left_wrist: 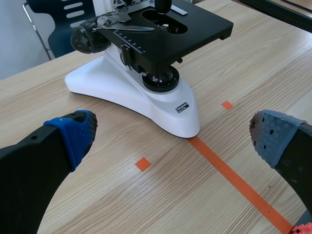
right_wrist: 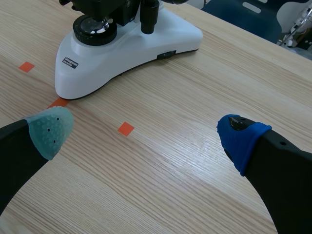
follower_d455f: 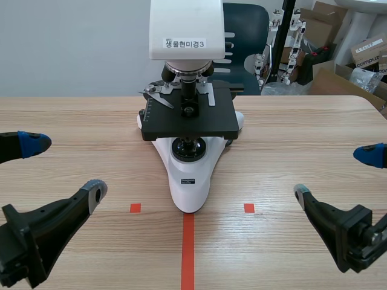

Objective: Point at the fine focus knob

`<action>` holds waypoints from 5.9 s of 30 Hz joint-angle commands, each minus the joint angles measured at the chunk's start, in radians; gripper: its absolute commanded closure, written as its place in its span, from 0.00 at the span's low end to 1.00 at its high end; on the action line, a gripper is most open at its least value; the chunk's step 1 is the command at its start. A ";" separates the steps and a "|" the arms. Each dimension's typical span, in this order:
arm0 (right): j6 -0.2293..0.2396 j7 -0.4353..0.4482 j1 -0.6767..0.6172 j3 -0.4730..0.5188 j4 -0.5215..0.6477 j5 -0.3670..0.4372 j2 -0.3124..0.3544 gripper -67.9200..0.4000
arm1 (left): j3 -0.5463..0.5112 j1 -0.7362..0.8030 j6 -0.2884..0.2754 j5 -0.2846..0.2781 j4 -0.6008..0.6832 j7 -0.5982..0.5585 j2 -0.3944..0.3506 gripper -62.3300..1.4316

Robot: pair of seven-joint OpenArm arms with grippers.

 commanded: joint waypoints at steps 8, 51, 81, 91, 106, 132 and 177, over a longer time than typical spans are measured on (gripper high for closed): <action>0.000 0.015 0.009 0.001 0.010 0.007 0.013 0.00 | -0.003 0.002 0.002 -0.008 0.010 -0.014 0.008 0.00; -0.143 0.100 0.019 0.078 -0.054 -0.047 0.065 0.02 | -0.003 0.002 0.002 -0.008 0.010 -0.014 0.008 0.00; 0.125 0.356 0.746 -0.050 -0.853 -0.070 0.268 0.60 | -0.003 0.002 0.002 -0.008 0.010 -0.014 0.008 0.00; 0.128 0.351 0.964 -0.254 -0.921 -0.122 0.246 0.76 | -0.003 0.002 0.002 -0.008 0.010 -0.014 0.008 0.00; 0.127 0.367 1.213 -0.352 -1.138 -0.349 0.051 0.78 | -0.003 0.002 0.002 -0.008 0.010 -0.014 0.008 0.00; 0.107 0.422 1.269 -0.353 -1.162 -0.539 -0.206 0.98 | -0.003 0.002 0.002 -0.008 0.010 -0.013 0.008 0.00; 0.113 0.417 1.247 -0.353 -1.162 -0.539 -0.204 0.98 | -0.003 0.002 0.002 -0.008 0.010 -0.014 0.008 0.00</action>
